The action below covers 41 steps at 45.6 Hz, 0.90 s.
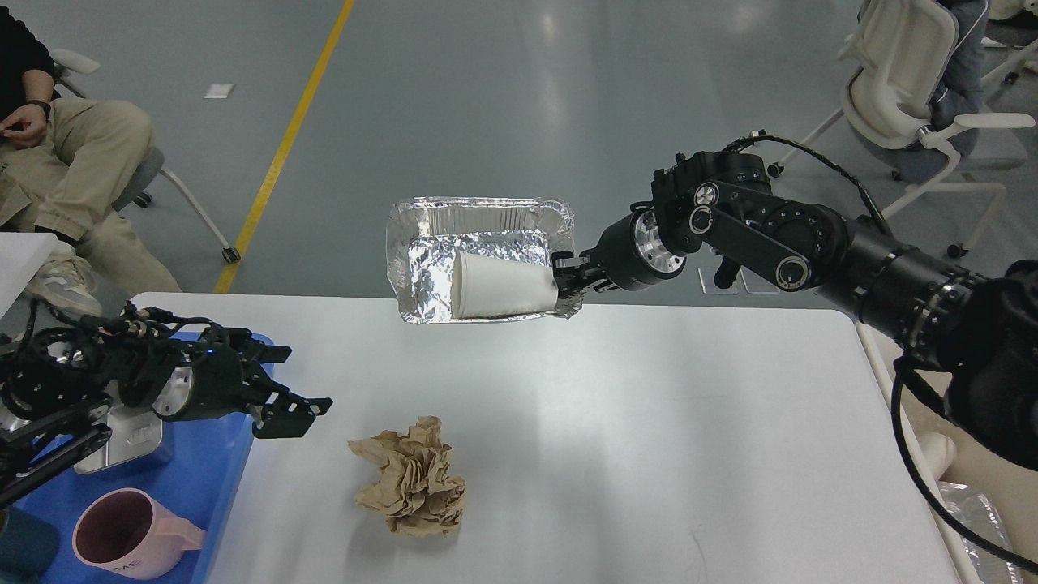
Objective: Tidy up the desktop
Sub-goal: 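Lower the left gripper onto the crumpled brown paper and grasp it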
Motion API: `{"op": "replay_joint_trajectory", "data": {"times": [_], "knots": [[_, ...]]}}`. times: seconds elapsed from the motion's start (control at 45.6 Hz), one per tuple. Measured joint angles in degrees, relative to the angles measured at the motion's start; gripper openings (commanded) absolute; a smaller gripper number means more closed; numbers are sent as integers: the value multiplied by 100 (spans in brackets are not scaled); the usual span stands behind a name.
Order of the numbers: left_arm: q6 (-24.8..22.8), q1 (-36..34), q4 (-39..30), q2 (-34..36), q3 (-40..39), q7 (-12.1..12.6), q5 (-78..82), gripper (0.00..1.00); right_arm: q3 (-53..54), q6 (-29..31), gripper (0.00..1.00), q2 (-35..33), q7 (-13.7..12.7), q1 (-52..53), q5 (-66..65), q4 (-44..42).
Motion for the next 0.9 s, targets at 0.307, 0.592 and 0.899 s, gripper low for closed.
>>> {"op": "replay_joint_trajectory", "data": {"times": [0.307, 0.592, 0.899], "knots": [[-87, -668, -3, -731, 756, 2, 63, 97, 0, 0, 0, 0, 1, 4, 0, 13], [-138, -698, 16, -956, 1160, 4, 75, 97, -2, 0, 0, -4, 1, 10, 0, 13], [-124, -599, 342, -1437, 1493, -14, 75, 96, 6, 0, 0, -30, -1, 10, 3, 55]]}}
